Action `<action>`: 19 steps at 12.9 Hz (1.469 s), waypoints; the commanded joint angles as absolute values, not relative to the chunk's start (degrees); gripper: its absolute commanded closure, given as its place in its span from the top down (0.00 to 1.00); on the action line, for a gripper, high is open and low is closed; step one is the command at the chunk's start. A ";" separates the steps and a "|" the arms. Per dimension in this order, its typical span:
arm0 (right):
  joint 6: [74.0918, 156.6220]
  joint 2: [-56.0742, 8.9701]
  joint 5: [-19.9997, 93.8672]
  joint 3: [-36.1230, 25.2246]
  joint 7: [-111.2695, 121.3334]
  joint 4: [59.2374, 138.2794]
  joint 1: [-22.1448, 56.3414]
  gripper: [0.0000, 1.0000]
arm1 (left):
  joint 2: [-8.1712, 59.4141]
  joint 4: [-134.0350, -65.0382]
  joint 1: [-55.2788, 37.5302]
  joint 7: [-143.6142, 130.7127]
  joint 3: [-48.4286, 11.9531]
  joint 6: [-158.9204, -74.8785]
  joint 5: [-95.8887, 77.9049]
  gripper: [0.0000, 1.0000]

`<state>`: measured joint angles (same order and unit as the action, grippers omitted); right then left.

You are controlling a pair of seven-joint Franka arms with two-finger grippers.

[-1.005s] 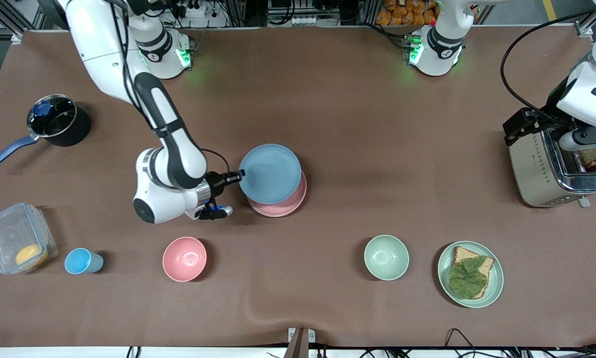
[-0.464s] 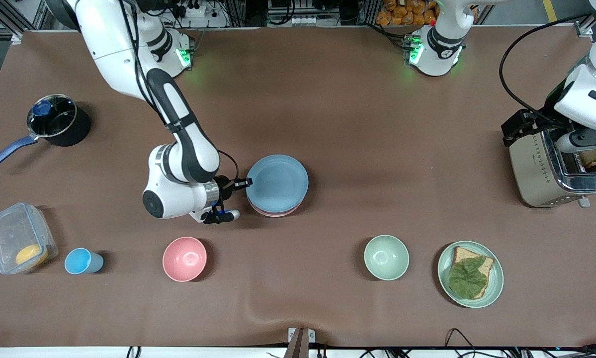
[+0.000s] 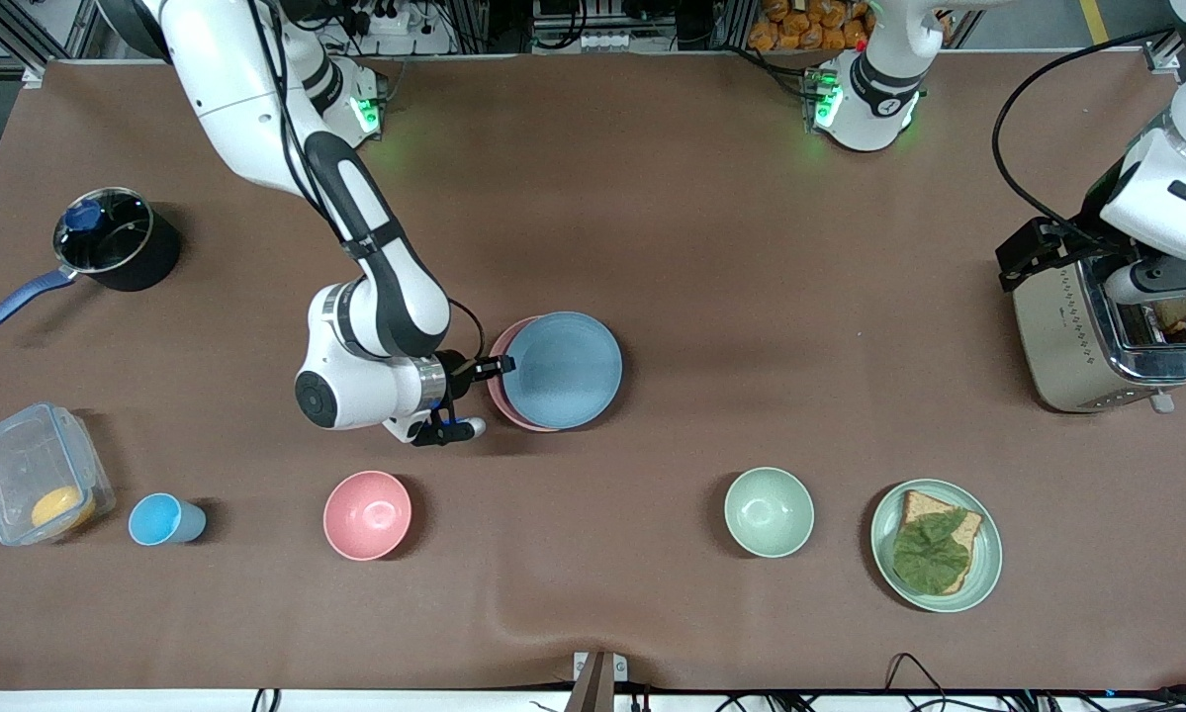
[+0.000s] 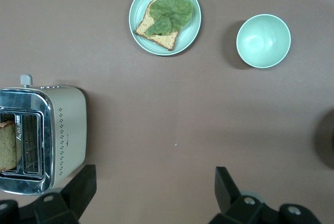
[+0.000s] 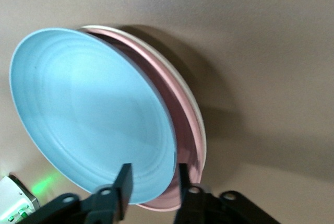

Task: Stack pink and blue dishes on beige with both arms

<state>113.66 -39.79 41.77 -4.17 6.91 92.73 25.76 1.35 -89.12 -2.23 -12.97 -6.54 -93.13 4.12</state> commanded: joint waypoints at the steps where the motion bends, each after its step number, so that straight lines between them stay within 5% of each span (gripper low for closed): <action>1: 112.86 -38.94 40.09 -4.66 6.50 92.64 25.32 1.00 | 1.05 -89.21 -2.37 -13.18 -6.68 -92.55 3.69 1.00; 7: 103.48 -32.62 27.26 -8.43 5.28 89.04 24.70 1.00 | 1.05 -89.12 -2.37 -13.10 -6.68 -92.55 3.60 1.00; 14: 86.32 -24.55 8.18 -13.18 5.71 75.42 23.83 1.00 | 0.79 -88.77 -2.29 -13.01 -6.77 -92.55 3.60 1.00; 19: 84.73 -10.91 8.00 -6.96 5.71 83.67 12.95 1.00 | 0.70 -88.59 -2.20 -12.48 -6.94 -91.59 2.91 1.00</action>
<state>84.13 -16.24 9.08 -11.42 6.23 78.96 18.16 1.27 -88.90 -2.31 -12.96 -6.71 -93.10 4.05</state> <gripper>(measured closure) 0.000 0.000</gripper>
